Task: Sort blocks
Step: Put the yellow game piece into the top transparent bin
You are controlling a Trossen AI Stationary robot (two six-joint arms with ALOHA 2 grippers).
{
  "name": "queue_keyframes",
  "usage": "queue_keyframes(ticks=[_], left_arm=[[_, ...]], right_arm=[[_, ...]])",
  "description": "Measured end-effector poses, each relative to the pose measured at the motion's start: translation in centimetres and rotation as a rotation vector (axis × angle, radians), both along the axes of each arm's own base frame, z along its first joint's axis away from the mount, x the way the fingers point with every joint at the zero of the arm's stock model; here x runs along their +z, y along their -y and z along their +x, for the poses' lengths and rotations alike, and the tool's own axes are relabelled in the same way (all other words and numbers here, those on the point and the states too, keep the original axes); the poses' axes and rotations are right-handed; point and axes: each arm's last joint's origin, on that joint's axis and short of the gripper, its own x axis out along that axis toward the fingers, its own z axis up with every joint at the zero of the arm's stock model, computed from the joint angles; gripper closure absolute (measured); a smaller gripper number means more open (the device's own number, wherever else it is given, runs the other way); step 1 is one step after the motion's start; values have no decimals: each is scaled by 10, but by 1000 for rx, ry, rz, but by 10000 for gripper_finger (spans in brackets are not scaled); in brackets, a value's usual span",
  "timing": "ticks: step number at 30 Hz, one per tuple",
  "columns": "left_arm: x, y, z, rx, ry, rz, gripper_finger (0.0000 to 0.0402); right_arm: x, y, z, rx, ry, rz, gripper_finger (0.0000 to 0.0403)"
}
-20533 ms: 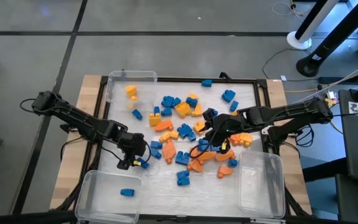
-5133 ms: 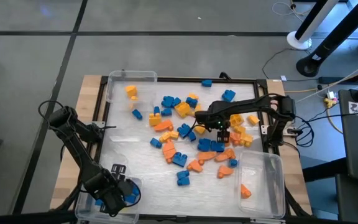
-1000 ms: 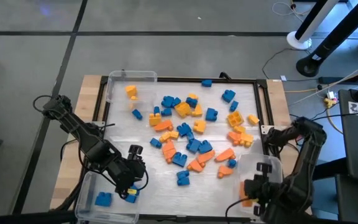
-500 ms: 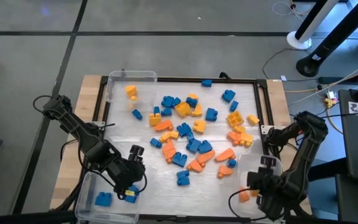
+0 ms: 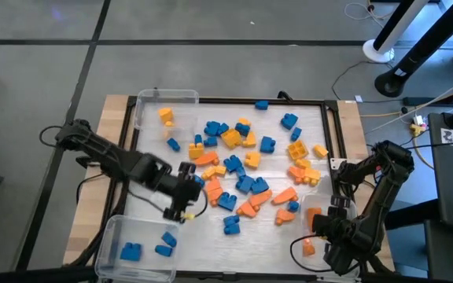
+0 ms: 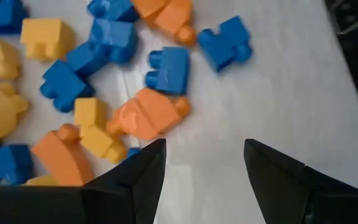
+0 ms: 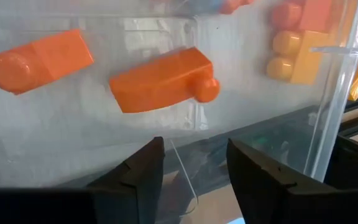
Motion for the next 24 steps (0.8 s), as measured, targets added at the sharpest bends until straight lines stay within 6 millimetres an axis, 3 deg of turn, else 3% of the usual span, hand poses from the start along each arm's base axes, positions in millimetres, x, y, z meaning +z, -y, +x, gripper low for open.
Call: queue_keyframes(ticks=[11, 20, 24], left_arm=[[-1, -80, 17, 196, -28, 49, 196], [-4, -104, 20, 205, -45, 90, 196], [-15, -113, 22, 186, -74, 118, 196]], right_arm=[[0, 0, 0, 1, 0, 1, 199], [0, 0, 0, 0, 0, 2, 209], [0, 0, 0, 0, 1, 2, 210]])
